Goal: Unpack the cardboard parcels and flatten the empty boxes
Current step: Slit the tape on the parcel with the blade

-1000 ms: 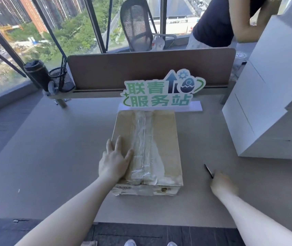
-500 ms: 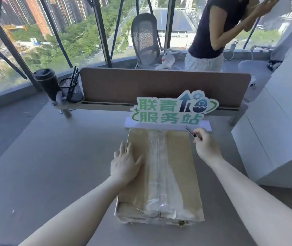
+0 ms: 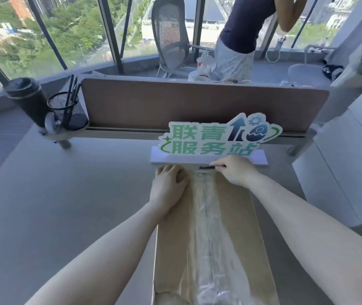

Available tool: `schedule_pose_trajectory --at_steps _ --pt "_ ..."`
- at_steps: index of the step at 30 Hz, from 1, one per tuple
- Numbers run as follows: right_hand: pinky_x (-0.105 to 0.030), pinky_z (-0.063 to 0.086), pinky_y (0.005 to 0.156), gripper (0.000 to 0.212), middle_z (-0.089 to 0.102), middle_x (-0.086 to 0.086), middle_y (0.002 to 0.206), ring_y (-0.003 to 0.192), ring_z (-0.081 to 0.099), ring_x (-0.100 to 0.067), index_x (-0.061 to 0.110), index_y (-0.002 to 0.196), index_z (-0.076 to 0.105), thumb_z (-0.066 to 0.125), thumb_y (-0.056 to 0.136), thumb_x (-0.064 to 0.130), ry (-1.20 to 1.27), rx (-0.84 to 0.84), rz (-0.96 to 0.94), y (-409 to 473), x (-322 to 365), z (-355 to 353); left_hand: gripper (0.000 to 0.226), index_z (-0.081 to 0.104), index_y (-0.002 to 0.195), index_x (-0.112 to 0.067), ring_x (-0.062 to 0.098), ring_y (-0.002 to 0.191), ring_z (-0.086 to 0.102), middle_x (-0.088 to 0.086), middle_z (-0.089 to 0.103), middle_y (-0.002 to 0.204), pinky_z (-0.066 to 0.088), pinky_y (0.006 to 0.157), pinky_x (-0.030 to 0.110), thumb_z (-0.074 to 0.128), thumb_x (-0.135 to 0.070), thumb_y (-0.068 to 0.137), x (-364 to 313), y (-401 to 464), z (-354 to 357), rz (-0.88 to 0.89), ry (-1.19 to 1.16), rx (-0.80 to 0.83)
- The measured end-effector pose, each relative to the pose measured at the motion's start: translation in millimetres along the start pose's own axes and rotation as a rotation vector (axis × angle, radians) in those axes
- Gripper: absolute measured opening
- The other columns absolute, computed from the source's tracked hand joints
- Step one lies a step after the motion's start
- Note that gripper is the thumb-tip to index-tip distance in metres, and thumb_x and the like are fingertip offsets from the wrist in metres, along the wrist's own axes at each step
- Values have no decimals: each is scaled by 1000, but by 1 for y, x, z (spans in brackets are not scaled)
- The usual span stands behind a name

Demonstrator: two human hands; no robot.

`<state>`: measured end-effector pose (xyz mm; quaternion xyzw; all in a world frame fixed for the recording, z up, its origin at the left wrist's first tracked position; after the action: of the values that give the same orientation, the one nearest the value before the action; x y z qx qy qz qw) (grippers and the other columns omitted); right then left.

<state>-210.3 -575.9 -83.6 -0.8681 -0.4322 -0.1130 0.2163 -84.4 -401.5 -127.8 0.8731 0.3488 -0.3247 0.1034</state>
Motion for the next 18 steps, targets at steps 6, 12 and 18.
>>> schedule_pose_trajectory --at_steps 6,12,18 --pt "-35 47 100 29 64 11 130 120 57 -17 32 121 70 51 100 26 -49 162 -111 27 14 -8 31 61 115 -28 21 122 38 -9 57 125 42 90 32 60 -41 88 1 -2 0 -15 24 -38" --pt "-38 51 96 30 67 11 126 115 60 -17 32 119 71 51 99 25 -85 182 -172 45 15 -15 27 61 111 -29 18 119 38 -10 57 119 42 89 32 58 -42 87 1 -2 2 -22 2 -55" --pt "-36 51 96 33 67 13 126 111 61 -16 31 121 70 49 98 22 -113 278 -235 47 22 -11 43 57 109 -33 14 116 38 -15 56 112 44 91 32 69 -57 74 1 -2 4 -38 41 -47"
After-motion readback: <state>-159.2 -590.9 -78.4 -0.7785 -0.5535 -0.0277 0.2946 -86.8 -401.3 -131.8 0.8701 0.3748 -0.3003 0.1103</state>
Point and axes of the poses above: each hand's wrist, its own y-axis towards the middle knuckle, its own z-axis out of the palm, x = y × z, the point moved 3 cm from there along y, towards the middle knuckle
